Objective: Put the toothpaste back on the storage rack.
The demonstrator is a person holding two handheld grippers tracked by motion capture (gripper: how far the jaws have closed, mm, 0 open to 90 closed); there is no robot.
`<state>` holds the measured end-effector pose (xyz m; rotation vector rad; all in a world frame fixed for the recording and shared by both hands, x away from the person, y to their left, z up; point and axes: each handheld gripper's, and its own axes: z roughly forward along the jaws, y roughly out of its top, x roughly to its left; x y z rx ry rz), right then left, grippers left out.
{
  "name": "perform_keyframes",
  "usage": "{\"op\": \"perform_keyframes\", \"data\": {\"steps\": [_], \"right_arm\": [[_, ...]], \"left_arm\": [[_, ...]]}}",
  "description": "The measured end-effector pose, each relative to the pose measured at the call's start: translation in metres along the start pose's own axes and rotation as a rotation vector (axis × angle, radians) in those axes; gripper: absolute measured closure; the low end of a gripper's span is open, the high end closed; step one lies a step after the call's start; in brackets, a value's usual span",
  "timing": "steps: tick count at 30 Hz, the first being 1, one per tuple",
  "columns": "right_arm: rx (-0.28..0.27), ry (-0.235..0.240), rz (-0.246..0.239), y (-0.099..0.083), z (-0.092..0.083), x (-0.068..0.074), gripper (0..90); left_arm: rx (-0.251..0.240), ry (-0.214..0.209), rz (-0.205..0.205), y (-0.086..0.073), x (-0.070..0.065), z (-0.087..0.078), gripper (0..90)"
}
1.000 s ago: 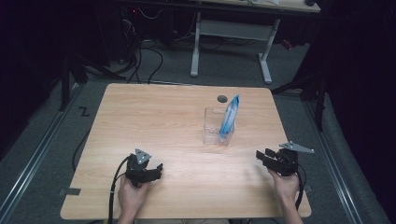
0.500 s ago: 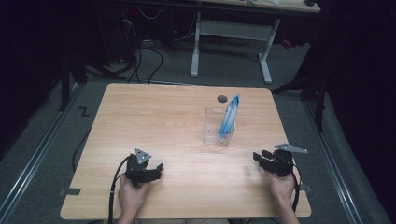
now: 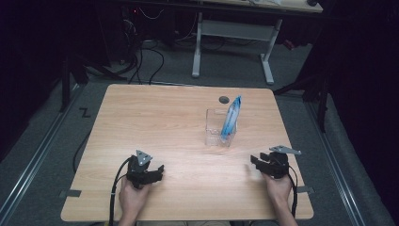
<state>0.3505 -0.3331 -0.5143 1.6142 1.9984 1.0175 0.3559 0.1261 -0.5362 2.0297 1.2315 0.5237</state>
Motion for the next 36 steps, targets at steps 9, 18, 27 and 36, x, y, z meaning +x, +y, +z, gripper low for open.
{"op": "perform_keyframes", "data": {"steps": [9,18,27,36], "right_arm": [[0.017,-0.007,-0.033,-0.005,0.011,0.008,49.0],[0.018,-0.021,-0.055,-0.008,0.013,0.011,48.2],[0.007,-0.068,-0.138,-0.011,0.016,0.019,43.8],[0.014,-0.076,-0.157,-0.011,0.017,0.022,40.8]], "left_arm": [[0.000,0.000,0.000,0.000,0.000,0.000,22.0],[0.000,0.000,0.000,0.000,0.000,0.000,22.0],[0.001,-0.001,0.001,0.000,0.000,0.000,22.0],[0.001,-0.003,0.000,0.000,0.000,0.000,22.0]]}}
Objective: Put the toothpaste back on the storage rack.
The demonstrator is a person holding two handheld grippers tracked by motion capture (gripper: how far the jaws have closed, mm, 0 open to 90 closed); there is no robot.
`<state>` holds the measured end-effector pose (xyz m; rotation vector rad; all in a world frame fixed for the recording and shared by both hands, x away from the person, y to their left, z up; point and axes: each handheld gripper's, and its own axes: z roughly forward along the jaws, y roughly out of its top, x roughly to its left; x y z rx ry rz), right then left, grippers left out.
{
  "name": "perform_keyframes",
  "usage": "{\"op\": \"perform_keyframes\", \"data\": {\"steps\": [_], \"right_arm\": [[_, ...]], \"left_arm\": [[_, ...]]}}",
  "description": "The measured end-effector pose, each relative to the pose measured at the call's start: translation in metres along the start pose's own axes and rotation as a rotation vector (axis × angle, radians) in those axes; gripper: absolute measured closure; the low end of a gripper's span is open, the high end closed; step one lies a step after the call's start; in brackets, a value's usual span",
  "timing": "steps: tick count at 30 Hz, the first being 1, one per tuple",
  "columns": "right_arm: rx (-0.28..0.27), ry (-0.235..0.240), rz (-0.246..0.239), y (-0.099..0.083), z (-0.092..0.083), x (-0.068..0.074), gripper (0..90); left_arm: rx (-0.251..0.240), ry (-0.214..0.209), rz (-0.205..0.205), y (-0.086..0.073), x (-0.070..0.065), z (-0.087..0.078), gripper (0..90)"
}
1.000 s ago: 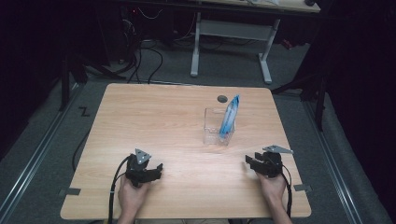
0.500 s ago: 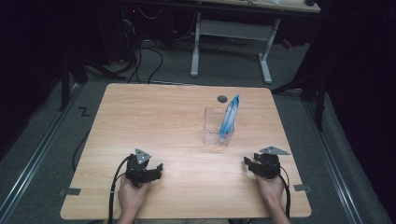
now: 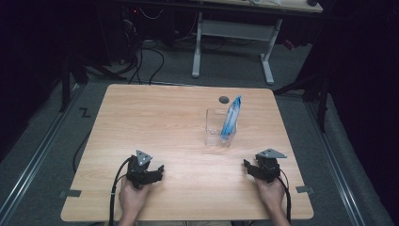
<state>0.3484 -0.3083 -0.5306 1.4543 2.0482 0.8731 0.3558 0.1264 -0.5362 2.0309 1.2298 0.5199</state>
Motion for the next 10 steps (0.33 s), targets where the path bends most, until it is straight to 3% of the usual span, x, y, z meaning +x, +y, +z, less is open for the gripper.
{"op": "perform_keyframes", "data": {"steps": [10], "right_arm": [[0.001,0.002,-0.003,0.0001,0.0001,-0.0001,39.4]], "left_arm": [[0.000,0.001,0.001,0.0000,-0.0001,0.0000,22.0]]}}
